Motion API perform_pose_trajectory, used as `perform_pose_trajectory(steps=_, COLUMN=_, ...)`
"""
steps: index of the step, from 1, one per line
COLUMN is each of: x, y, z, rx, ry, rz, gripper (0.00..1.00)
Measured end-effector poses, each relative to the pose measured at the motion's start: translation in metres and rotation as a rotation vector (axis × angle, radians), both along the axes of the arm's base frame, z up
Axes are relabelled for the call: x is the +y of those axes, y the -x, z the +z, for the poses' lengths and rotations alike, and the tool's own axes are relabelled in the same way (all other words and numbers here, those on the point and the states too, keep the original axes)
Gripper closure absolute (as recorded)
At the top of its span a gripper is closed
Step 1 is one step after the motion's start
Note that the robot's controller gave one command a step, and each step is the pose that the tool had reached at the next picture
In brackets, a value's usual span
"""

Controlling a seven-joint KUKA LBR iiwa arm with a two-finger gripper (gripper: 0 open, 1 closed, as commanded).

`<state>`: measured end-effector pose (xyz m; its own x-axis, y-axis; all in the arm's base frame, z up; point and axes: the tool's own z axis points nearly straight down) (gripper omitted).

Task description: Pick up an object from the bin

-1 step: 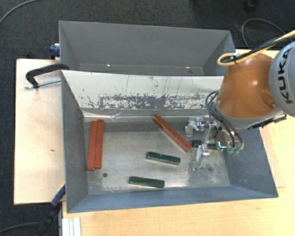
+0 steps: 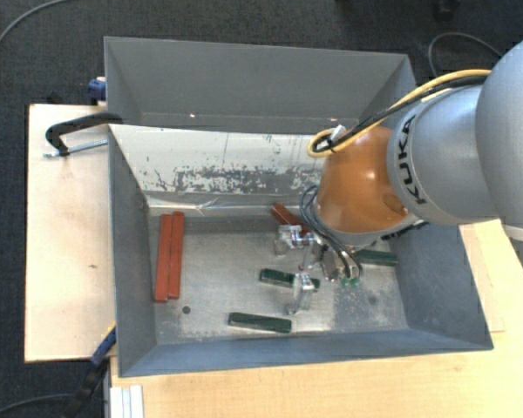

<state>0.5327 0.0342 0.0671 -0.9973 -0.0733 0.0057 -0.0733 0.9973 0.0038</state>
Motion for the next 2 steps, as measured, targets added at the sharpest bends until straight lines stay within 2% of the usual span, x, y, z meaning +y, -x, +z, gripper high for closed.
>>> perform_pose_trajectory(steps=1, x=-0.003, y=-0.002, z=0.004, rx=-0.007, ry=0.002, rz=-0.004, gripper=1.0)
perform_pose_trajectory(steps=2, x=-0.021, y=-0.021, z=0.16, rx=-0.022, ry=0.003, rz=0.056, gripper=1.0)
